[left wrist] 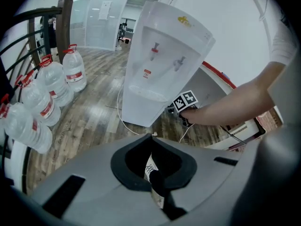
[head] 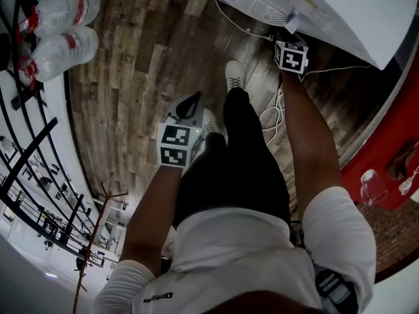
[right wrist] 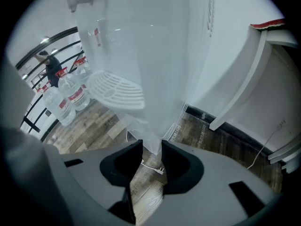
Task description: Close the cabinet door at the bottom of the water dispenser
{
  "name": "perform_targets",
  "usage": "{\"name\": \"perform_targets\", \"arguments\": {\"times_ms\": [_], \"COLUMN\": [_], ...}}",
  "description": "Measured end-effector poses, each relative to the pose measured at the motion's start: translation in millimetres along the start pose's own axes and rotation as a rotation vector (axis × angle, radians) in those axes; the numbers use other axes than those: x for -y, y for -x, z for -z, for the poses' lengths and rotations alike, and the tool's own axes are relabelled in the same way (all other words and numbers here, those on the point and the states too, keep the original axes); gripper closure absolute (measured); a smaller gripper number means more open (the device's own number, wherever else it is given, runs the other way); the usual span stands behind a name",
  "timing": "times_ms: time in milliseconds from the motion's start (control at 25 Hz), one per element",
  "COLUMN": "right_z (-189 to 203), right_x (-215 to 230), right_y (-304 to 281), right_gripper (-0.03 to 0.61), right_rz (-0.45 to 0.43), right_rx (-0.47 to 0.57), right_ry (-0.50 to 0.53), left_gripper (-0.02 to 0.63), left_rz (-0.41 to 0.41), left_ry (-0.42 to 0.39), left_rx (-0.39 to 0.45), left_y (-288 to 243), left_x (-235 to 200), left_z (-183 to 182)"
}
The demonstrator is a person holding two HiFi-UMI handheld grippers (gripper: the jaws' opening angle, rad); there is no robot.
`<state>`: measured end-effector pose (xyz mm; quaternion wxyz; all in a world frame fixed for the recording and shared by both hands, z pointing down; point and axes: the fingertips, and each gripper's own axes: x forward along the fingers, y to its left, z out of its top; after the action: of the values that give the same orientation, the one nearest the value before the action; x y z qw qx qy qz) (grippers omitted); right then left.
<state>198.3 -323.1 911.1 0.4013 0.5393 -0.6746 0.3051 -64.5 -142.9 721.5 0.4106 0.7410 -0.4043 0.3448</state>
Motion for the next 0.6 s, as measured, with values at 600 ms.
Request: {"name": "perform_targets", "arguments": {"times_ms": [600], "right_z": [-15], "right_x": [-51], "right_y": [191], "right_gripper": [0.545], "right_rz": [-0.013], "right_rx": [0.131], "right_ry": [-0.023], "left_gripper": [0.617], "left_rz": [0.008], "left_ry": [-0.069], "left_rx": [0.217], "left_y": [134], "left_x": [32], "left_z": [-22]}}
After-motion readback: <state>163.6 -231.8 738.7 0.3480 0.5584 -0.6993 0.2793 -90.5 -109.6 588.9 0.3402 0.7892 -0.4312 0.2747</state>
